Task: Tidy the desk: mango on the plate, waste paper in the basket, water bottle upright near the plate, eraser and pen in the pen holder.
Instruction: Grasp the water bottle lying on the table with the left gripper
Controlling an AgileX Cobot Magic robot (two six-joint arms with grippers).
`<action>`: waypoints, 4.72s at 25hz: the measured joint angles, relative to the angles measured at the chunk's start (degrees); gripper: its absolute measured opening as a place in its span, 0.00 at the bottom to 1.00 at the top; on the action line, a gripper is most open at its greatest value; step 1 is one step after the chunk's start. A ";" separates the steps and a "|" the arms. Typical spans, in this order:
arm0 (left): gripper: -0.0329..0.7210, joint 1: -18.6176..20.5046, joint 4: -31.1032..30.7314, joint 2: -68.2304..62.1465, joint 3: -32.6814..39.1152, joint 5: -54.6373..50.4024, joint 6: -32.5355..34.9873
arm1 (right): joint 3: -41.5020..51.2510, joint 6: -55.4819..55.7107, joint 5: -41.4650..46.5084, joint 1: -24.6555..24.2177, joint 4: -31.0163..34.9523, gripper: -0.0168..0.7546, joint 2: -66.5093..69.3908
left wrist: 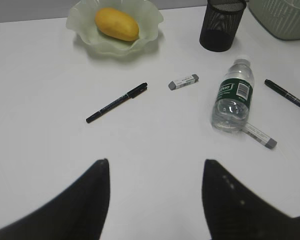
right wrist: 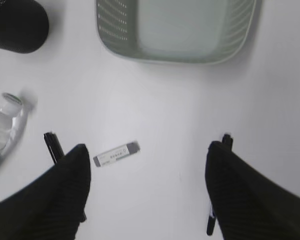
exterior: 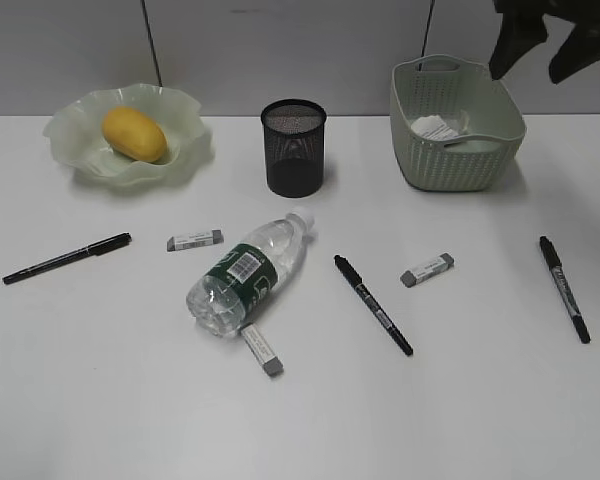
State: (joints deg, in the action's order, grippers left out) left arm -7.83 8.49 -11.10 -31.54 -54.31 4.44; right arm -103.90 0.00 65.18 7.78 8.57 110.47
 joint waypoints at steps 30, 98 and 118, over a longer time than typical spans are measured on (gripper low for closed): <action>0.63 0.00 0.00 0.00 0.00 0.10 0.00 | 67.49 0.00 -10.34 0.00 -4.80 0.75 -92.90; 0.87 -27.11 -4.35 -120.57 -71.66 -8.60 2.90 | 72.76 0.39 -5.38 0.00 -7.75 0.69 -99.03; 0.71 -27.11 -4.95 -121.13 -73.05 -10.54 2.84 | 72.94 0.39 -5.38 0.00 -7.81 0.69 -99.03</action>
State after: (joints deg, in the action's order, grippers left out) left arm -34.94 3.54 -132.23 -104.59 -64.85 7.28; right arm -30.95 0.39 59.80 7.78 0.75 11.45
